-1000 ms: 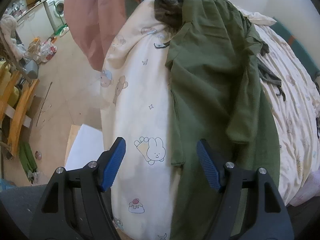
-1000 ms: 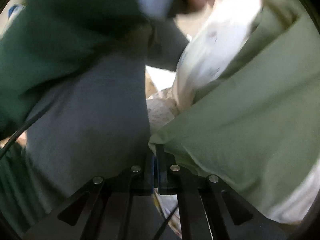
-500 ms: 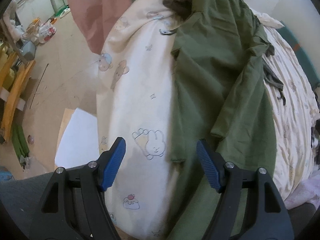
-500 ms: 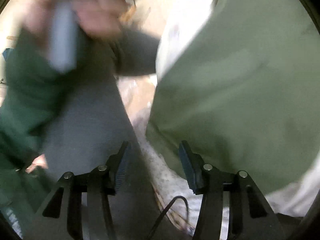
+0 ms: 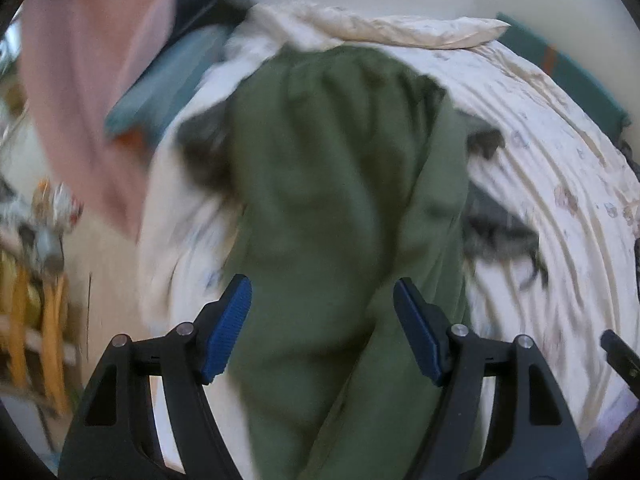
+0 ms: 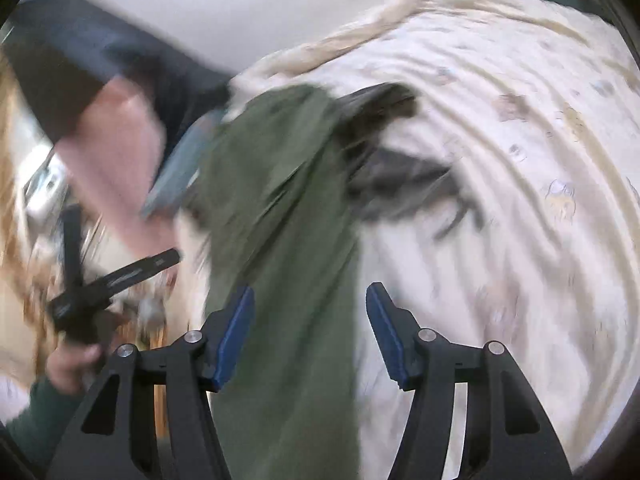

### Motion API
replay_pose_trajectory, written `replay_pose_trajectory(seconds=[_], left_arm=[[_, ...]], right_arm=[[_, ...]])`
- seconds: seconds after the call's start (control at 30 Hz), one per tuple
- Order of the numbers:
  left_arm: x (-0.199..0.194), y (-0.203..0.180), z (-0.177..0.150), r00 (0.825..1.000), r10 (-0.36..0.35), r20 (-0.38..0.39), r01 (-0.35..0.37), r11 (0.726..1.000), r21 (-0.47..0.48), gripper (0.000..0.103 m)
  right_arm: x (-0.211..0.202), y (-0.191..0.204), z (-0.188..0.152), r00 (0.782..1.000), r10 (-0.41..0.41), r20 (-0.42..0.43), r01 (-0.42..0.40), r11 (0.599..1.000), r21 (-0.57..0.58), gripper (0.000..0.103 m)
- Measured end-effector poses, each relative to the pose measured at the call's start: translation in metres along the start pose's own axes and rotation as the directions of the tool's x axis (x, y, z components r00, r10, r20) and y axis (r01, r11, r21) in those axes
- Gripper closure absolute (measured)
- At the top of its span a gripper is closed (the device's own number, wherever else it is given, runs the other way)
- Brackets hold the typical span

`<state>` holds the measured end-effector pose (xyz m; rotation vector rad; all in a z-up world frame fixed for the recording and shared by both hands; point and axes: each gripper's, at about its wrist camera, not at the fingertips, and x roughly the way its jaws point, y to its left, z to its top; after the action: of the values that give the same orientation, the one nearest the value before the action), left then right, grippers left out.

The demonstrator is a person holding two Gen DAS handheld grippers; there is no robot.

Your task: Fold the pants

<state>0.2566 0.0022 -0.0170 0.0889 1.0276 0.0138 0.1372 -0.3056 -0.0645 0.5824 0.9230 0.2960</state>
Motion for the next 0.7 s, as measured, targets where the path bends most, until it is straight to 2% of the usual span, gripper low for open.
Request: replay_pose_trajectory(seconds=[0.07, 0.17, 0.23, 0.3, 0.47, 0.53, 0.57, 0.63, 0.67, 0.7], left_arm=[[0.021, -0.026, 0.039, 1.000, -0.012, 0.009, 0.011, 0.999, 0.048, 0.032], [0.053, -0.069, 0.084, 0.999, -0.023, 0.036, 0.018, 0.991, 0.129, 0.032], [0.088, -0.112, 0.115, 1.000, -0.021, 0.003, 0.020, 0.983, 0.184, 0.032], [0.119, -0.143, 0.132, 0.999, -0.017, -0.048, 0.027, 0.977, 0.211, 0.032], [0.194, -0.205, 0.175, 0.992, 0.111, -0.063, -0.089, 0.957, 0.278, 0.032], [0.212, -0.223, 0.186, 0.983, 0.178, -0.036, -0.156, 0.931, 0.330, 0.033], [0.220, -0.234, 0.191, 0.973, 0.233, 0.004, -0.218, 0.904, 0.368, 0.034], [0.232, -0.240, 0.193, 0.956, 0.293, 0.025, -0.277, 0.872, 0.404, 0.061], [0.239, -0.239, 0.194, 0.949, 0.314, 0.001, -0.285, 0.860, 0.423, 0.084], [0.238, -0.236, 0.195, 0.949, 0.316, -0.008, -0.283, 0.860, 0.425, 0.094]], right_arm=[[0.016, -0.019, 0.033, 0.998, -0.052, 0.022, 0.052, 0.998, 0.022, 0.042], [0.050, -0.038, 0.056, 0.999, -0.048, 0.019, 0.046, 0.994, 0.099, 0.042], [0.067, -0.048, 0.074, 0.996, -0.087, 0.013, 0.086, 0.990, 0.110, 0.042], [0.072, -0.061, 0.078, 0.991, -0.130, 0.015, 0.127, 0.984, 0.123, 0.042], [0.075, -0.083, 0.097, 0.990, -0.138, -0.014, 0.139, 0.976, 0.171, 0.042], [0.077, -0.089, 0.103, 0.992, -0.123, -0.017, 0.124, 0.975, 0.187, 0.042], [0.075, -0.090, 0.105, 0.993, -0.116, -0.021, 0.118, 0.973, 0.201, 0.042], [0.077, -0.094, 0.108, 0.995, -0.099, -0.025, 0.102, 0.970, 0.219, 0.042], [0.078, -0.095, 0.110, 0.995, -0.095, -0.029, 0.099, 0.970, 0.221, 0.042], [0.079, -0.095, 0.111, 0.995, -0.099, -0.035, 0.104, 0.971, 0.216, 0.042]])
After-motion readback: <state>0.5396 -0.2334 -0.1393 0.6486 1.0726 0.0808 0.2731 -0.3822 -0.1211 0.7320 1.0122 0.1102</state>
